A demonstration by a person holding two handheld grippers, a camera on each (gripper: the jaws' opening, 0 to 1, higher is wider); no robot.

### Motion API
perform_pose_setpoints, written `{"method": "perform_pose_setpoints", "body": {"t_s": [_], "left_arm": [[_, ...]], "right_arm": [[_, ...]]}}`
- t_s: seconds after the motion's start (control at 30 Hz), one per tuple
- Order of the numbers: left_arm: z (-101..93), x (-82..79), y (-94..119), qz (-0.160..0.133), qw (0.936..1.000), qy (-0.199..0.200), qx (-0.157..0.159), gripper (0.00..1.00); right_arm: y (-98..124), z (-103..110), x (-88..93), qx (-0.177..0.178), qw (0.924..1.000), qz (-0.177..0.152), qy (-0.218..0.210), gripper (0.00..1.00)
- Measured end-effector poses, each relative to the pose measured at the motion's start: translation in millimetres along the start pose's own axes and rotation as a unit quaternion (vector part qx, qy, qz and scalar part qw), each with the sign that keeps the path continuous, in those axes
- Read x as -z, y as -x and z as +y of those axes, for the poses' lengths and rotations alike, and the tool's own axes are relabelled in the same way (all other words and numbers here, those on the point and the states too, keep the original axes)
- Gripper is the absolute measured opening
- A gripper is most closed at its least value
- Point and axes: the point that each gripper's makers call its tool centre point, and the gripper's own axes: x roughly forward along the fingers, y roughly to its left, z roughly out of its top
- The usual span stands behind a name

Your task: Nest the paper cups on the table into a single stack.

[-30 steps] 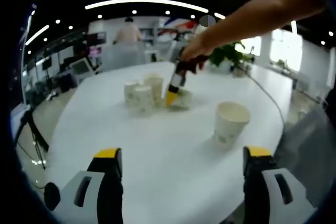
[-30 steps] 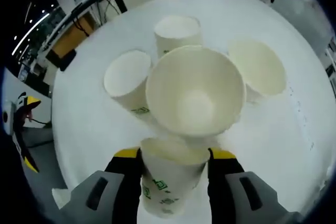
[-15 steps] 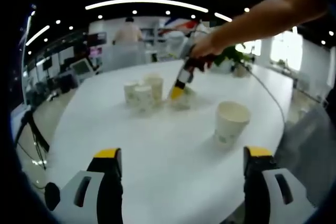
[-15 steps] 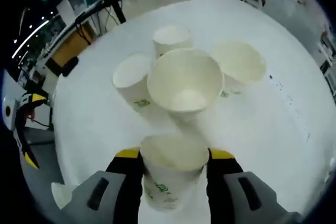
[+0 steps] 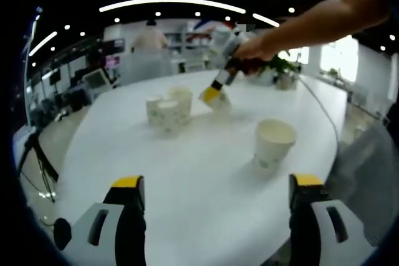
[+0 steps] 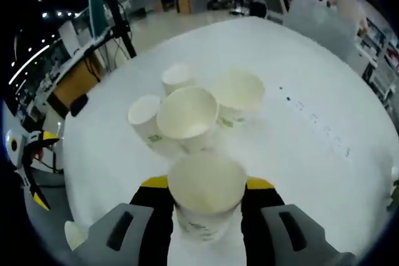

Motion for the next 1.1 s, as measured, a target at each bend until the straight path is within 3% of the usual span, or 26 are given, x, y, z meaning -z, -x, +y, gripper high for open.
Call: {"method": "perform_pose_setpoints", "body": {"t_s": [0.2,0.23,0.3,0.37,0.57,0.7,0.77,0.8,0.9,1.1], "left_arm": [[-0.4,0.4,-0.6,0.000,1.0000,-0.002,0.001,0.95],[-0.4,0.3,-0.4,0.000,1.0000,-0.002,0.001,0.95],[0.1,0.5,-0.4,0.000,1.0000,-0.002,0.000,0.95],[1.2,0.6,-0.3,-0.001,1.0000,-0.002,-0.001,0.95],[4.2,-5.1,2.3,-0.013,0.9999,0.001,-0.010,0.99],[7.1,-6.2,4.0,-0.015,0.9997,0.007,-0.016,0.99],[6.4,-6.1,4.0,-0.014,0.9998,0.006,-0.015,0.99],[5.7,-6.8,4.0,-0.015,0.9998,0.005,-0.015,0.99],[5.1,-7.1,3.8,-0.016,0.9997,0.007,-0.015,0.99],[3.7,-6.8,3.4,-0.014,0.9998,0.004,-0.014,0.99]], "right_arm": [[26.0,-25.2,-44.1,0.039,0.9944,-0.093,-0.032,0.39],[39.0,-22.1,-62.6,0.039,0.9912,-0.121,-0.037,0.39],[45.9,-27.5,-71.8,0.048,0.9868,-0.146,-0.051,0.39],[53.6,-39.2,-87.6,0.065,0.9782,-0.191,-0.048,0.39],[63.5,-47.4,-101.1,0.083,0.9695,-0.227,-0.041,0.38],[75.7,-44.1,-111.4,0.098,0.9591,-0.264,-0.031,0.38],[83.9,-45.9,-120.6,0.109,0.9486,-0.297,-0.014,0.38],[92.2,-43.8,-128.0,0.109,0.9378,-0.330,-0.008,0.38],[103.8,-39.1,-132.7,0.108,0.9256,-0.362,-0.021,0.38],[103.4,-37.4,-130.3,0.116,0.9265,-0.358,-0.007,0.38]]}}
